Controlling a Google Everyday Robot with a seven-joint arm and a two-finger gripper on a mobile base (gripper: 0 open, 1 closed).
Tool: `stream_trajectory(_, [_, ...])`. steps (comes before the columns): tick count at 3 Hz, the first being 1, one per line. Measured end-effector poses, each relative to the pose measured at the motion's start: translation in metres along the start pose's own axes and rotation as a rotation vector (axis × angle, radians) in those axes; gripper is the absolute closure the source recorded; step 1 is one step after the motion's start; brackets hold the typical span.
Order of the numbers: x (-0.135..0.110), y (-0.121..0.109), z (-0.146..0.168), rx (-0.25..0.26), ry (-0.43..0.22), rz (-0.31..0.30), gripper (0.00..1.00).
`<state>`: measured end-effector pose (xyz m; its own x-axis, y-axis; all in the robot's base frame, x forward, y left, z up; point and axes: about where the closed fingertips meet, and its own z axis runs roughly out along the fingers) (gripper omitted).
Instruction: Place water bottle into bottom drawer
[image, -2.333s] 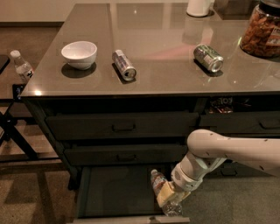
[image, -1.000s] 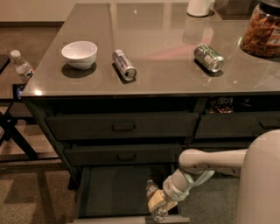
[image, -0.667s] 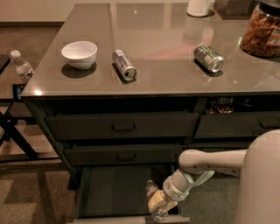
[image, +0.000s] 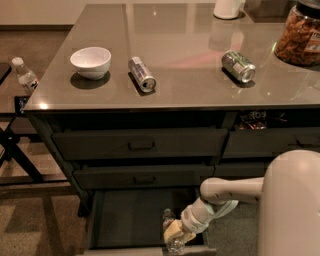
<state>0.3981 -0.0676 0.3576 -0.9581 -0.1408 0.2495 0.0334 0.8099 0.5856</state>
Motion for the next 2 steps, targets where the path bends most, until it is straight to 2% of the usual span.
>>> stream_trajectory(1, [-0.0348,-0.0138,0.0540,-0.055,0.005,0.043,1.00])
stream_trajectory(2, [-0.0355,-0.0147,0.0562,-0.057,0.005,0.045,1.00])
